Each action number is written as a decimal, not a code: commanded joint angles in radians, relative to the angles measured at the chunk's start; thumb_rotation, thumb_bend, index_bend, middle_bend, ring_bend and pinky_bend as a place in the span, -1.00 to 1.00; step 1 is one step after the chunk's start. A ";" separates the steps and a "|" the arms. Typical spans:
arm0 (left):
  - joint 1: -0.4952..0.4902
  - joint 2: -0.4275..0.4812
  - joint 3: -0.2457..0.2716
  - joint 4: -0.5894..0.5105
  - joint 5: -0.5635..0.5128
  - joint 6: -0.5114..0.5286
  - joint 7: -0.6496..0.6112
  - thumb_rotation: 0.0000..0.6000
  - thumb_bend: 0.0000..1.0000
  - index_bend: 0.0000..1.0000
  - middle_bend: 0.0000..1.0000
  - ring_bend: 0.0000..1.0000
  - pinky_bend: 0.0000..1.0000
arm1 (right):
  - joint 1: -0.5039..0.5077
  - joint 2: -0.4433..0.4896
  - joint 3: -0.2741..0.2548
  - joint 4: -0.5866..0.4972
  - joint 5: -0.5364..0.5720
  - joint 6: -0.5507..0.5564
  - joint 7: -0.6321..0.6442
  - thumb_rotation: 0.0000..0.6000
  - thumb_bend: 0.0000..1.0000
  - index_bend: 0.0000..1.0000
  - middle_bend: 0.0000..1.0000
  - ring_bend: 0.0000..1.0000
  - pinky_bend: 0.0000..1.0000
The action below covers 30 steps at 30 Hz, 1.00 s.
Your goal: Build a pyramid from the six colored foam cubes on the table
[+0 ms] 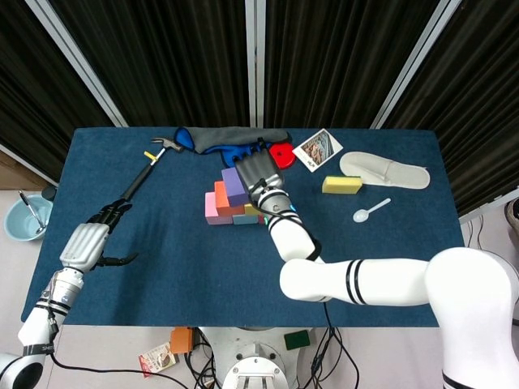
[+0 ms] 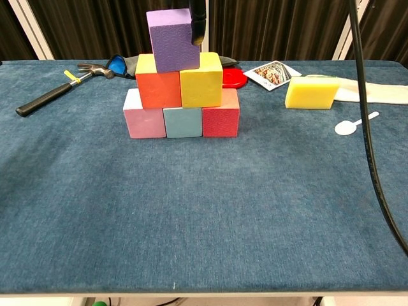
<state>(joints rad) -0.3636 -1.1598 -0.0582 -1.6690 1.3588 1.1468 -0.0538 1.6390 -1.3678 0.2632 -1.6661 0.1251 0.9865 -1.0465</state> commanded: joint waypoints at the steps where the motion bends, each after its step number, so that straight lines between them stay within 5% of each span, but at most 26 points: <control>1: 0.000 0.002 0.000 -0.003 0.000 -0.001 -0.003 0.50 -0.69 -0.83 -0.95 -0.88 -0.58 | -0.016 0.016 -0.003 -0.016 -0.032 -0.013 0.012 1.00 -0.75 -0.61 -0.56 -0.76 -0.95; 20: -0.002 0.007 -0.011 -0.011 -0.017 -0.005 -0.004 0.49 -0.69 -0.83 -0.95 -0.88 -0.58 | -0.075 -0.010 -0.039 0.062 -0.245 -0.113 0.139 1.00 -0.69 -0.13 -0.36 -0.74 -1.00; 30: 0.001 0.005 -0.010 -0.006 -0.007 0.003 -0.012 0.50 -0.69 -0.83 -0.95 -0.88 -0.58 | -0.045 0.025 -0.015 -0.012 -0.133 0.001 0.118 1.00 -0.69 -0.12 -0.35 -0.73 -1.00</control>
<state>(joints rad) -0.3623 -1.1547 -0.0681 -1.6749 1.3513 1.1491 -0.0658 1.5816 -1.3492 0.2414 -1.6599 -0.0407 0.9550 -0.9134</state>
